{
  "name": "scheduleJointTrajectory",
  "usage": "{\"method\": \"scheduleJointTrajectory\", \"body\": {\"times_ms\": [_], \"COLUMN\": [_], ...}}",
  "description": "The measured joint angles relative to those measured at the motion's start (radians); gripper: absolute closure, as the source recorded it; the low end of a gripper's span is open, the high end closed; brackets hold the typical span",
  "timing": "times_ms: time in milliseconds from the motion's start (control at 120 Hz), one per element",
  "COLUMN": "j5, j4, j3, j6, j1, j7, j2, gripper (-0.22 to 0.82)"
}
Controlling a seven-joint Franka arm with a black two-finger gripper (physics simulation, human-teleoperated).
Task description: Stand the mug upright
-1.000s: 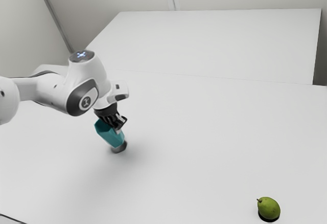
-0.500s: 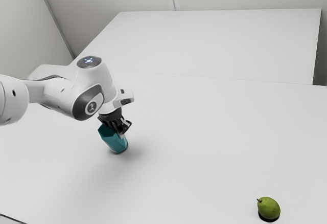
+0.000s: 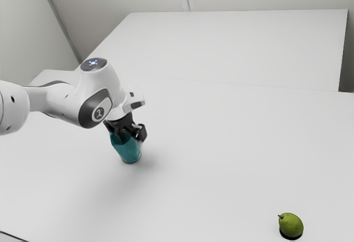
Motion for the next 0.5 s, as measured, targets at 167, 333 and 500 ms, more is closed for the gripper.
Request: {"method": "scheduleJointTrajectory", "body": {"times_ms": [167, 333, 500], "j5": [-0.004, -0.024, -0.032], "j4": [0.007, 0.07, 0.206], "j3": [0.0, 0.0, -0.007], "j6": [0.0, -0.042, -0.183], "j1": [0.0, 0.0, -0.008], "j7": [-0.001, 0.0, 0.001], "j2": [-0.027, -0.035, -0.017], "gripper": [0.11, 0.06, 0.04]}}
